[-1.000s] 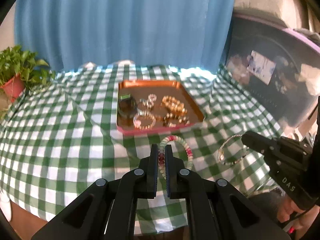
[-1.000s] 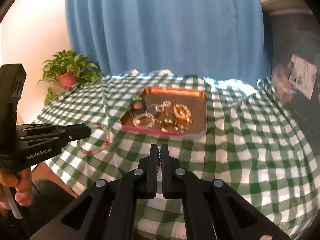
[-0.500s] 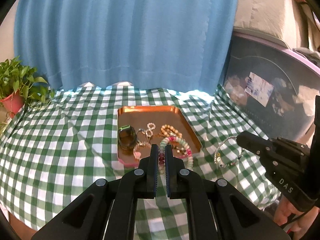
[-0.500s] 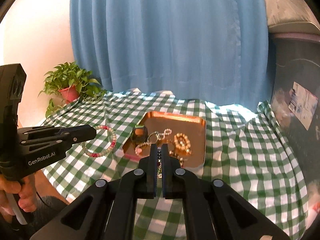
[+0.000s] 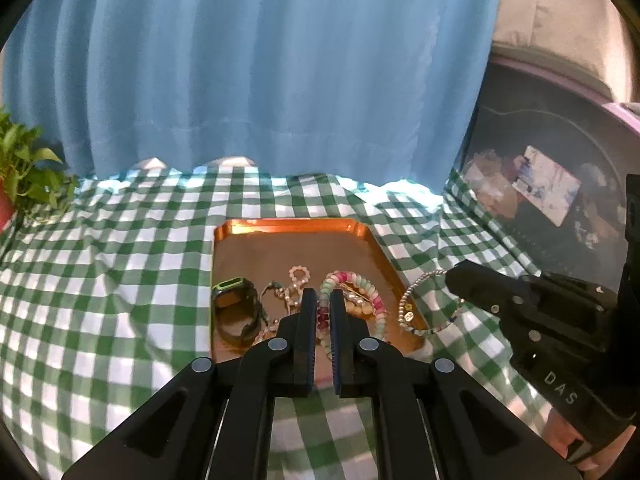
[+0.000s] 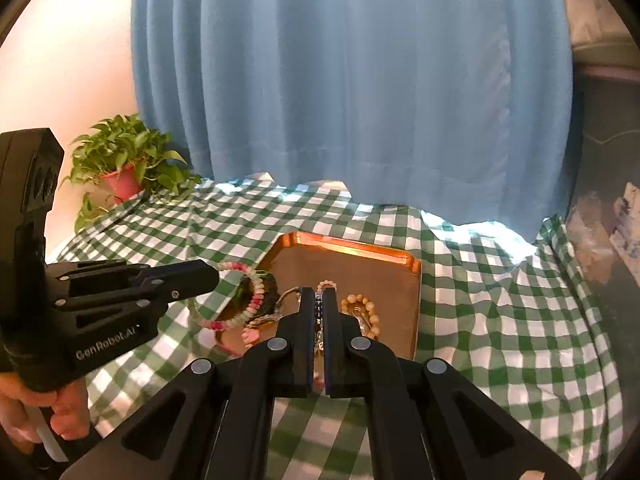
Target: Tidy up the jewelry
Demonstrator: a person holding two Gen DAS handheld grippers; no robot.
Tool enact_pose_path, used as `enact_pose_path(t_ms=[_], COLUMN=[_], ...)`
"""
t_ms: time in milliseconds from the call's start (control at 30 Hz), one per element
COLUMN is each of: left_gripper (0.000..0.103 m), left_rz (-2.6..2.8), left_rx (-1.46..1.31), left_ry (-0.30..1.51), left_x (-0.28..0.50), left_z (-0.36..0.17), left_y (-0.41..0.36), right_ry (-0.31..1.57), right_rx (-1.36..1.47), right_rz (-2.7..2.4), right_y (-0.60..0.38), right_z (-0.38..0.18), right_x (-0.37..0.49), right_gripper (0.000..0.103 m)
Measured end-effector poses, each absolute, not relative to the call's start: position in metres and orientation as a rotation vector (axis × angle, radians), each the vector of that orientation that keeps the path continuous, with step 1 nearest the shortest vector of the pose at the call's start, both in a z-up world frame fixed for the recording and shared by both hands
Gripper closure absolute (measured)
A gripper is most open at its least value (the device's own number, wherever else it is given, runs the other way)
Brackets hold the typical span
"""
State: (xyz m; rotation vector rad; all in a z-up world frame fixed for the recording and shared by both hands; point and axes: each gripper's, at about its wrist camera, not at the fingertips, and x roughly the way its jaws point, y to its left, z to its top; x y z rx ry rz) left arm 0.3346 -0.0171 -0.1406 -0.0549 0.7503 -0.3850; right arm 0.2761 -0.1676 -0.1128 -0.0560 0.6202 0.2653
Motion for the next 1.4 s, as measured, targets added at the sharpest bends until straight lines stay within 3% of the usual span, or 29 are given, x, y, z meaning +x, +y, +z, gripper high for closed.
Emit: enact_pose_path(t_ms=[300,767,833,900,967,1000,1400], left_gripper=[0.097,0.096,0.093,0.078,0.041,0.037,0.031], left_rz=[-0.355,-0.299,-0.279,-0.262,-0.263,-0.254,-0.263], left_rx=[-0.088,-0.021,-0.029,-0.046,-0.055,-0.051,-0.032], left_ry=[0.913,0.987,1.012,1.015,0.991,0.963,0.743], left_x=[0.393,0.396,0.395,0.389,0.38,0.371,0.22], left_z=[-0.228,-0.26,-0.258,-0.251,-0.239,-0.229,-0.075], left_y=[-0.028,-0.036,-0.034,-0.031,-0.029,-0.028,-0.014], right_ry=[0.795,0.922,0.931,0.937,0.925,0.919,0.818], right_rx=[0.027,0.087,0.13,0.16,0.151,0.137,0.092], right_rz=[0.257,0.138,0.101,0.083,0.089,0.09,0.106], right_y=[-0.184,-0.203,-0.21,-0.216,-0.215,-0.213,-0.175], right_z=[-0.194,-0.248,-0.252,-0.252,-0.245,-0.241,-0.134], right_x=[0.34,0.358,0.359,0.358,0.35,0.345,0.228], right_gripper=[0.1,0.1,0.093,0.067,0.056,0.056,0.053])
